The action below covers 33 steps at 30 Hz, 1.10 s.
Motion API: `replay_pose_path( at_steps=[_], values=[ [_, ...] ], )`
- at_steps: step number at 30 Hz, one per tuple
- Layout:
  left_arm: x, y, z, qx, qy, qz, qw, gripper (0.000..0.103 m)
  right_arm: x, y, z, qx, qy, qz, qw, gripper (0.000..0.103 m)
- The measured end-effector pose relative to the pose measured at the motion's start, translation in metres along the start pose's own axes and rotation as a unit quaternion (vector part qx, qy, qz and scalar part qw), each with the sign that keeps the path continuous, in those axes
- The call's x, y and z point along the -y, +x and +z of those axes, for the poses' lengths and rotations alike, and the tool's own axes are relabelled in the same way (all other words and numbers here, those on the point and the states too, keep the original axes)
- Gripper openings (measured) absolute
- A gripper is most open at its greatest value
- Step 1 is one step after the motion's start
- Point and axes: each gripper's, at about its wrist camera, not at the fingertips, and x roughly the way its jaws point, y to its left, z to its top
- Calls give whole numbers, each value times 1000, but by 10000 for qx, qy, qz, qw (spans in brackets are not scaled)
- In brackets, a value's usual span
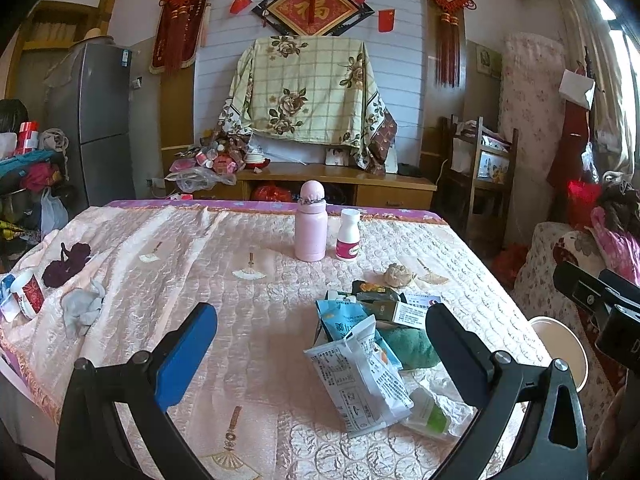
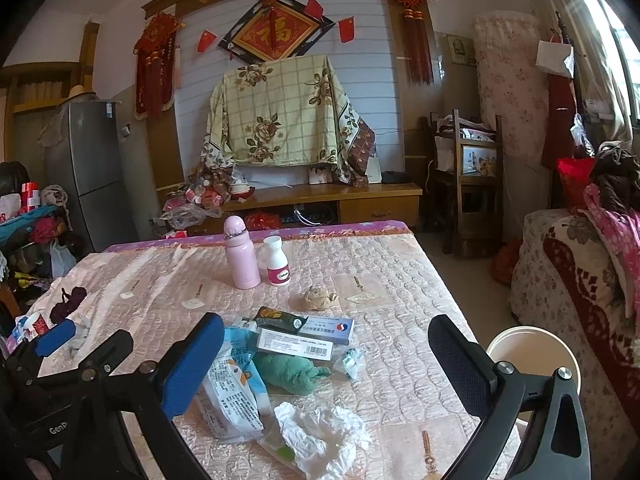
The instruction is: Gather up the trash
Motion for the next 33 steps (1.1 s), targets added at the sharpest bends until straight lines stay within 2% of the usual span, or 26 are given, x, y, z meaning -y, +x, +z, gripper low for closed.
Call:
replay_pose_path(
  at_steps=[33],
  values=[
    [7,11,-7,-212,59,72,9997,103,7,8,-10,-200,87,2,9998,103]
  ],
)
